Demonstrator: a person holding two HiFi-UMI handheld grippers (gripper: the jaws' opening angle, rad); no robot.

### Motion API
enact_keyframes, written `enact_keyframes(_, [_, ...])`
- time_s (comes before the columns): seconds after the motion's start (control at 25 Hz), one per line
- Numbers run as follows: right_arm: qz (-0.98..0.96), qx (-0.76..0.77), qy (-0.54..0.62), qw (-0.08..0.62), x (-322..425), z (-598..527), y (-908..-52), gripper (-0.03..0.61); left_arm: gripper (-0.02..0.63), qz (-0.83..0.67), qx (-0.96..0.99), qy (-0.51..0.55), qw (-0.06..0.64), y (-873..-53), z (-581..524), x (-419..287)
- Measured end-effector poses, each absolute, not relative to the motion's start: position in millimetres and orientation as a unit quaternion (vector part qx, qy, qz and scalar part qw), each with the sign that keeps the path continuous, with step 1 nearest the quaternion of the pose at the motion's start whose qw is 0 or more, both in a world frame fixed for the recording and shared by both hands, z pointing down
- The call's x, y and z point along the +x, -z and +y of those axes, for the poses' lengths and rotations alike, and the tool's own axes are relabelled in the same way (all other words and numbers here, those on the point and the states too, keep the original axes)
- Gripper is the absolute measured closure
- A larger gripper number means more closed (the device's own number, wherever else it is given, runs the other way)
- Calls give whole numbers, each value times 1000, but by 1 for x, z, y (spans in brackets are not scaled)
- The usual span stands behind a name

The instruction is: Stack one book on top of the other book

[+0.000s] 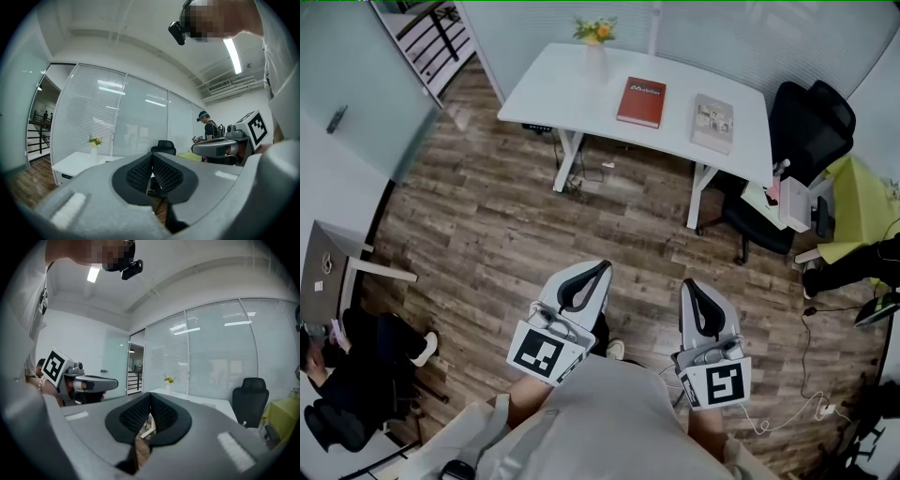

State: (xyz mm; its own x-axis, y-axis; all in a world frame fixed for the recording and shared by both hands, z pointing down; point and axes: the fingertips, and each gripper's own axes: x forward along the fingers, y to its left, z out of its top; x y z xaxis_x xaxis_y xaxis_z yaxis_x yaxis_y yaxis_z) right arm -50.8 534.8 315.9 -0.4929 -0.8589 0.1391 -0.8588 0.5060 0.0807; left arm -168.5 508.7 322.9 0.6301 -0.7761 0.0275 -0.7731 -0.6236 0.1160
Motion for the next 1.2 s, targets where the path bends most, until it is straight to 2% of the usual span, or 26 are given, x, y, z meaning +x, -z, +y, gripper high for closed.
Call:
enact_keyframes(0.64, [-862,498,10,91,-128,411,-312,574,611,-433,900,22,51,-318,385,-254])
enact_keyframes(1.2, [-857,508,5,90,-136,352,-322,574,611,-420,905,20,64,-332,326,-258])
